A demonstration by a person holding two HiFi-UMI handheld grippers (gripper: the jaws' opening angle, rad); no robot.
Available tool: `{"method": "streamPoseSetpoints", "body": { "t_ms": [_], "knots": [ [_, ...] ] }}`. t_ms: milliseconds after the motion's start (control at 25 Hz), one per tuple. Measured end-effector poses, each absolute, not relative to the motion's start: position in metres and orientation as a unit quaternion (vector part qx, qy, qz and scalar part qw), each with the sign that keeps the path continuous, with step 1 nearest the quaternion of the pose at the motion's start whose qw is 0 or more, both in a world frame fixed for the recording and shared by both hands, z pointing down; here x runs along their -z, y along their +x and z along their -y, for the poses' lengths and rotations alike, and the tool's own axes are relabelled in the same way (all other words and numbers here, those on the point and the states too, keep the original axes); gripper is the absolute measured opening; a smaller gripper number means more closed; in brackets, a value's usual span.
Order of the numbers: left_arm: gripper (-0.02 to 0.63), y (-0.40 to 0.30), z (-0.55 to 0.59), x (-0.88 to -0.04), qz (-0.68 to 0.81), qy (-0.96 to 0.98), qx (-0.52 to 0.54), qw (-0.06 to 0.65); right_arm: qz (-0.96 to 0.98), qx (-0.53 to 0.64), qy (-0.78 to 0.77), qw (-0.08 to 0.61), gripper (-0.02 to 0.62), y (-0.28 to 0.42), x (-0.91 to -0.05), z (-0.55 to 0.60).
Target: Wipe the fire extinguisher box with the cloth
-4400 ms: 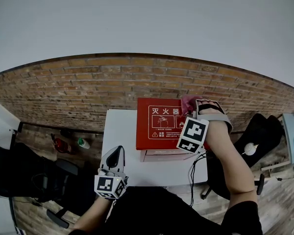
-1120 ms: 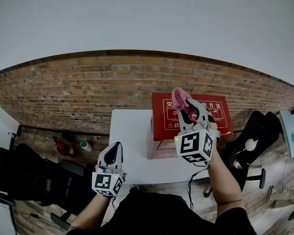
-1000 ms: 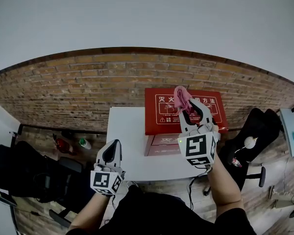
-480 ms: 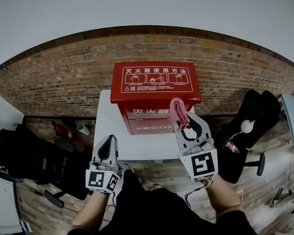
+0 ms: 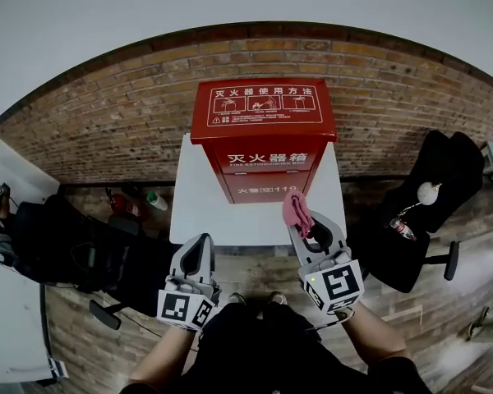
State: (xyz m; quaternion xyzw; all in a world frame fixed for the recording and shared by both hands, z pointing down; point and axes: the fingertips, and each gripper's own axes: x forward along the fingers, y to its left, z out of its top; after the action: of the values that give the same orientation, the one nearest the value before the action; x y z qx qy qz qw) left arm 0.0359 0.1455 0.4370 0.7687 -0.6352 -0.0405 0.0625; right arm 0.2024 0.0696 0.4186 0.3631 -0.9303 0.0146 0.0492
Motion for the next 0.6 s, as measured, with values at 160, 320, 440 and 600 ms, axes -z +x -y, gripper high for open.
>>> {"method": "streamPoseSetpoints", "body": {
  "t_ms": [160, 320, 440, 600],
  "knots": [
    [0.018, 0.039, -0.146, -0.441, 0.613, 0.786, 0.038, 0.067, 0.921, -0.025, 0.383, 0.061, 0.100, 0.201, -0.427, -0.079],
    [0.018, 0.030, -0.148, -0.432, 0.598, 0.798, 0.048, 0.060, 0.913, -0.026, 0.404, 0.060, 0.100, 0.192, -0.426, -0.088],
    [0.018, 0.021, -0.155, -0.434, 0.594, 0.800, 0.049, 0.063, 0.910, -0.037, 0.409, 0.057, 0.100, 0.181, -0.428, -0.096],
    [0.018, 0.012, -0.161, -0.433, 0.591, 0.803, 0.050, 0.061, 0.908, -0.044, 0.413, 0.053, 0.100, 0.170, -0.427, -0.100]
  ]
}}
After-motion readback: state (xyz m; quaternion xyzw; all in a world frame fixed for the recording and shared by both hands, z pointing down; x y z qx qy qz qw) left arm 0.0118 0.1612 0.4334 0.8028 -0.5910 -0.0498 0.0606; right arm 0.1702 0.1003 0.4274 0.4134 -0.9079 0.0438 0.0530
